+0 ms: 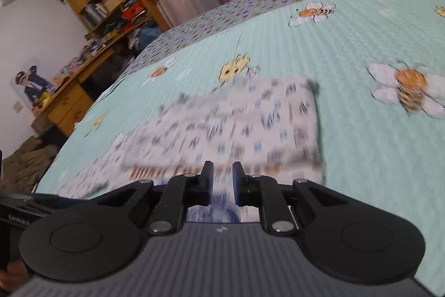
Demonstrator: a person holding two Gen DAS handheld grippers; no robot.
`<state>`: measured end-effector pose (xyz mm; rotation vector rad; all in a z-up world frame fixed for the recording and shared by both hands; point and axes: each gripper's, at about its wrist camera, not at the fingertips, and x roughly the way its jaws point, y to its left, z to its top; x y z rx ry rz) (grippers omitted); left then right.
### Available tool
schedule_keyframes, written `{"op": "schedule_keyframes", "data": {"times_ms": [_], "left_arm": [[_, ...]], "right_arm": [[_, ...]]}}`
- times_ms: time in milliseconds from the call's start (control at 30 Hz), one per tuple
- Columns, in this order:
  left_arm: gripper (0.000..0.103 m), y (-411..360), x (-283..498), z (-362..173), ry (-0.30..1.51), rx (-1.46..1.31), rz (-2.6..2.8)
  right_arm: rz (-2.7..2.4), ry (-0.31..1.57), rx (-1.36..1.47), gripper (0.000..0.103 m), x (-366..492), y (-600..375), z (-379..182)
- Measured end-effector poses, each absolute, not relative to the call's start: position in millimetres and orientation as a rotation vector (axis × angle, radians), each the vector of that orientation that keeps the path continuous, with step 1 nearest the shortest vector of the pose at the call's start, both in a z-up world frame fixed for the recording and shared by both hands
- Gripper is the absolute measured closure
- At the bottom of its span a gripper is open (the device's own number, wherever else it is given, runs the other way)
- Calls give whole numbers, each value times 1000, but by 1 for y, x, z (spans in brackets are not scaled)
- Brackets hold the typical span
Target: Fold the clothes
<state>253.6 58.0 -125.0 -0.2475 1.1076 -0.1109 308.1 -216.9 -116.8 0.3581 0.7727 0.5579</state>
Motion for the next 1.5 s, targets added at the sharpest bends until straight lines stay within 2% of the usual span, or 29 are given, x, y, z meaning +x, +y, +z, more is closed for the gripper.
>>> {"op": "schedule_keyframes", "data": {"times_ms": [133,200,400,500,600,700,767,833,933,1000,1133,1167,1233,1300,1400,1500], "left_arm": [[6,62,288,-152,1160,-269,-105],[1,62,258,-146,1121,-219,-161],[1,58,160,-155,1132,-74,-169],[1,45,127,-159,1137,52,-164],[1,47,107,-159,1146,64,-172],[1,54,107,-148,1180,4,-168],[5,54,114,-133,1163,-66,-189],[2,51,126,-118,1122,-142,-226],[4,43,147,-133,1192,-213,-257],[6,44,140,-150,1244,-163,-236],[6,55,102,-152,1236,-77,-193],[10,59,95,-147,1226,-72,-182],[14,66,83,-133,1187,-86,-173],[14,85,73,-119,1118,-171,-161],[6,115,64,-110,1055,-301,-89],[8,136,64,-131,1123,-391,-8]], "right_arm": [[528,932,327,86,327,-208,-156],[591,960,321,87,302,-217,-169],[625,964,347,88,203,-264,-171],[615,982,321,88,169,-272,-167],[617,1016,258,87,152,-270,-163],[591,1010,221,84,149,-269,-150],[591,935,216,83,154,-267,-131],[597,878,241,81,162,-262,-117],[648,881,311,81,178,-250,-121],[628,972,250,81,174,-246,-144],[636,990,252,92,135,-277,-170],[625,999,283,93,128,-287,-170],[595,990,354,86,120,-306,-162],[586,927,421,73,112,-324,-153],[541,881,454,55,112,-342,-154],[559,921,471,55,115,-342,-170]]}}
